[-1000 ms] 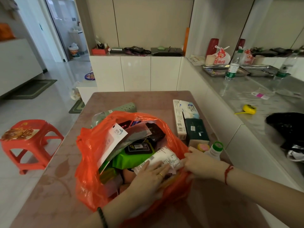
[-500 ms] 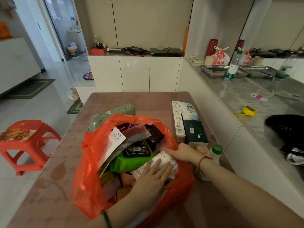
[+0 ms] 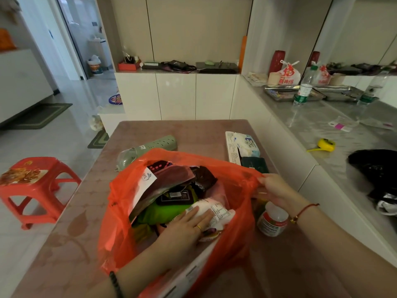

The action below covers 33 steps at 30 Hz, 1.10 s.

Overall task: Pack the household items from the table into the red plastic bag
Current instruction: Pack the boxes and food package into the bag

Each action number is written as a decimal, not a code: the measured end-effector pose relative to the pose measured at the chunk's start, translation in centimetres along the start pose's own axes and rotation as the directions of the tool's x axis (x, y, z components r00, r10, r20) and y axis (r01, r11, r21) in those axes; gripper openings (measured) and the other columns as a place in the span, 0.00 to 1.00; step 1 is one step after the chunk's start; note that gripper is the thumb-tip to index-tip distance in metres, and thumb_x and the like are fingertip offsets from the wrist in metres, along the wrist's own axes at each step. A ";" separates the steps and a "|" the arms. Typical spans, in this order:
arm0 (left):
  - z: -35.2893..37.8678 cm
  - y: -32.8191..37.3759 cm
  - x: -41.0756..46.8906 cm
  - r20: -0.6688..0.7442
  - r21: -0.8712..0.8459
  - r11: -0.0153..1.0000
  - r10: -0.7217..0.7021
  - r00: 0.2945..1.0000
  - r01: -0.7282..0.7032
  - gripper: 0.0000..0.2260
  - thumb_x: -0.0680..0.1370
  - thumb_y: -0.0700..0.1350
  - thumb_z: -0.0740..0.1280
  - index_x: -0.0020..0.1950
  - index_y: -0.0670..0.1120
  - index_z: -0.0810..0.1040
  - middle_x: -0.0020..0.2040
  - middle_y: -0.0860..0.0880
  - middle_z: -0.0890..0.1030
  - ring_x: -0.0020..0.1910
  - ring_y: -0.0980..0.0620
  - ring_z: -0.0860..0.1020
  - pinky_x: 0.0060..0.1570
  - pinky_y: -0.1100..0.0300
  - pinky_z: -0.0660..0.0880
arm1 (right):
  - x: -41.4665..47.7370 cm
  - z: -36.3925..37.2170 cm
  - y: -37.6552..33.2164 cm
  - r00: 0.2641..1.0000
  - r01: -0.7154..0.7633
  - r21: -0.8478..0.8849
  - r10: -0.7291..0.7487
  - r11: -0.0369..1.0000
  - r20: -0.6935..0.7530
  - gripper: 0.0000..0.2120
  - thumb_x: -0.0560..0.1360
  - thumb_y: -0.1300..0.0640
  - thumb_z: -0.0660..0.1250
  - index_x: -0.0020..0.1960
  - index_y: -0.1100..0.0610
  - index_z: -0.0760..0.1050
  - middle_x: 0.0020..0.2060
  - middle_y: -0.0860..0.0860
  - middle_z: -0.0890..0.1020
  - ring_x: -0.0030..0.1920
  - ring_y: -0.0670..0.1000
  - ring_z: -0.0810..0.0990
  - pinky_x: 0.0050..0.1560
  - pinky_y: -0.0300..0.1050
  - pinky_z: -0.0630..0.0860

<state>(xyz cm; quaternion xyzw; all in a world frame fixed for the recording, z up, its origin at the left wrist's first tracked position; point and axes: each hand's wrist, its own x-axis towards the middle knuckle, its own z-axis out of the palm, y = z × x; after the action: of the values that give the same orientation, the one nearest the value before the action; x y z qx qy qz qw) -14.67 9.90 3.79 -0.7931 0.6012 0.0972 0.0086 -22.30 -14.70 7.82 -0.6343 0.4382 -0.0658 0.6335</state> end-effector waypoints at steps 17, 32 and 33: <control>-1.0 -0.8 -0.8 -0.165 -0.007 0.997 -0.071 0.984 0.071 0.37 0.61 0.46 0.74 0.70 0.47 0.69 0.68 0.55 0.74 0.66 0.51 0.74 0.60 0.59 0.73 | 0.0 1.9 1.1 0.831 0.176 -0.980 -0.521 -0.090 0.198 0.28 0.75 0.62 0.64 0.71 0.56 0.57 0.63 0.58 0.73 0.60 0.57 0.76 0.56 0.52 0.78; 4.5 2.5 -0.6 0.027 0.363 0.910 0.205 0.978 -0.200 0.26 0.62 0.61 0.65 0.57 0.55 0.80 0.48 0.63 0.83 0.59 0.55 0.77 0.60 0.49 0.72 | 2.4 3.1 4.1 0.845 0.422 -0.751 -0.080 -0.508 0.529 0.09 0.79 0.58 0.56 0.50 0.55 0.76 0.54 0.53 0.81 0.57 0.55 0.77 0.63 0.51 0.67; 4.5 2.3 -0.7 -0.002 0.346 0.919 0.201 0.980 -0.188 0.24 0.63 0.59 0.65 0.58 0.54 0.80 0.48 0.63 0.83 0.59 0.55 0.78 0.60 0.48 0.70 | 2.1 2.8 3.7 0.835 0.450 -0.724 -0.042 -0.523 0.549 0.10 0.79 0.59 0.57 0.50 0.56 0.77 0.53 0.53 0.81 0.56 0.54 0.78 0.61 0.49 0.69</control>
<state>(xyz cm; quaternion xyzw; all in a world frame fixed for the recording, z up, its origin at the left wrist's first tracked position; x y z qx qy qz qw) -17.68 10.53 -0.24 -0.7173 0.6849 -0.0238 0.1261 -20.98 -13.30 3.14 -0.9496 0.0195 0.2468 -0.1921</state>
